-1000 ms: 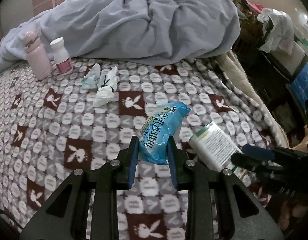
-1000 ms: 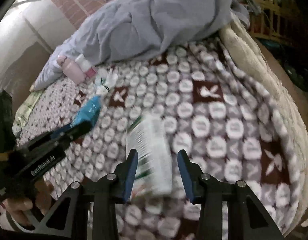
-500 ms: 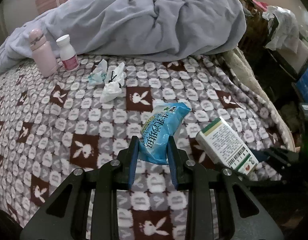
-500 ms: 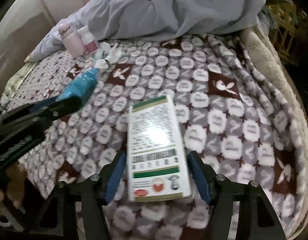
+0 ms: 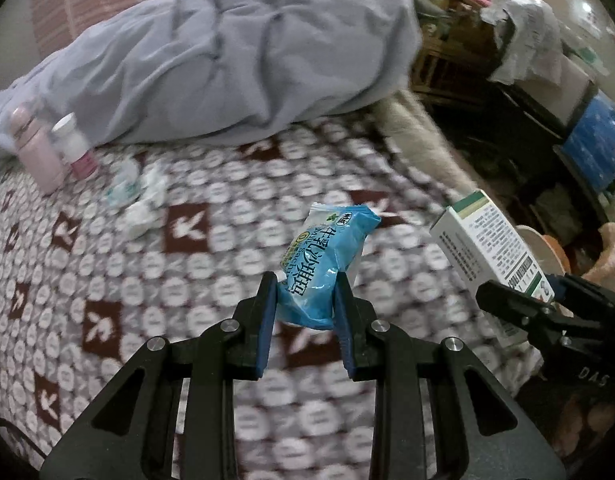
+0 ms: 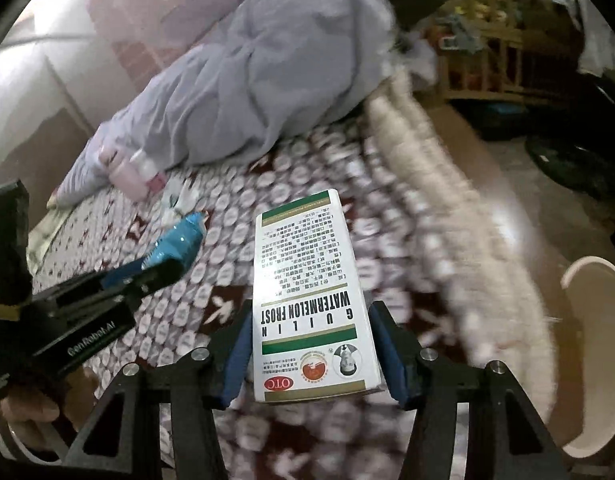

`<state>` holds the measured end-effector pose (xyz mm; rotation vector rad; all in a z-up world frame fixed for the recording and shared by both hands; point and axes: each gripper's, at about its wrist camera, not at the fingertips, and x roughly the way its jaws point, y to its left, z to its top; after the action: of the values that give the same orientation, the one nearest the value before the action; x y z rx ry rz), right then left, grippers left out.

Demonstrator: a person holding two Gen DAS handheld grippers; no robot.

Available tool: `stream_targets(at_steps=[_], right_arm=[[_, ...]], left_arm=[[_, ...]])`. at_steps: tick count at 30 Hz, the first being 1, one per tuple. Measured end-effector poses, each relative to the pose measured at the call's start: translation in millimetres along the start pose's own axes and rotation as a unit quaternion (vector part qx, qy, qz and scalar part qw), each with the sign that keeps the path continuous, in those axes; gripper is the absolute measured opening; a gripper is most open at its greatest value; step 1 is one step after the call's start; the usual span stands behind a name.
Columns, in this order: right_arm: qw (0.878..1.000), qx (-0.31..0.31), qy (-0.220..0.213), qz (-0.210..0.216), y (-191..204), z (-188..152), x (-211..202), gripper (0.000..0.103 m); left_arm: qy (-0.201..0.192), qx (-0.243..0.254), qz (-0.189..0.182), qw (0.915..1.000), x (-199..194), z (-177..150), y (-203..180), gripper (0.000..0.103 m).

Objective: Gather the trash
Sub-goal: 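Carry the blue wrapper and white medicine box over the cream bucket, then open both grippers over the bucket to drop wrapper and box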

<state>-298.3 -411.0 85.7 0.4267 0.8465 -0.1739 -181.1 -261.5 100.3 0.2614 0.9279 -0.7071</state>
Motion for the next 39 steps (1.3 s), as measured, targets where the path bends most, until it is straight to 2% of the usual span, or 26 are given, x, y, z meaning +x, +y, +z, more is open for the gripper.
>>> stream_targets(at_steps=[12,23,31,39], right_arm=[[0.996,0.063,-0.044,-0.054,-80.9,-13.3,-60.4,0.055],[0.983,0.134,-0.061,-0.107,-160.9,-39.6,-99.4,0.055],[0.971,0.188,-0.063,-0.135,-212.0,-59.7,-114.2,0.055],[0.964,0.214,-0.056,-0.146,-238.2,-72.2,-116.5,0.055]], left_arm=[[-0.006,0.067,-0.054,0.9963,7.1,18.2,-103.3,0.025],[0.012,0.121,-0.11,0.9865,22.1,20.1,-190.6,0.025],[0.028,0.143,-0.146,0.9784,31.5,19.2,-238.8,0.025],[0.047,0.157,-0.167,0.9723,44.8,18.1,-267.7,0.025]])
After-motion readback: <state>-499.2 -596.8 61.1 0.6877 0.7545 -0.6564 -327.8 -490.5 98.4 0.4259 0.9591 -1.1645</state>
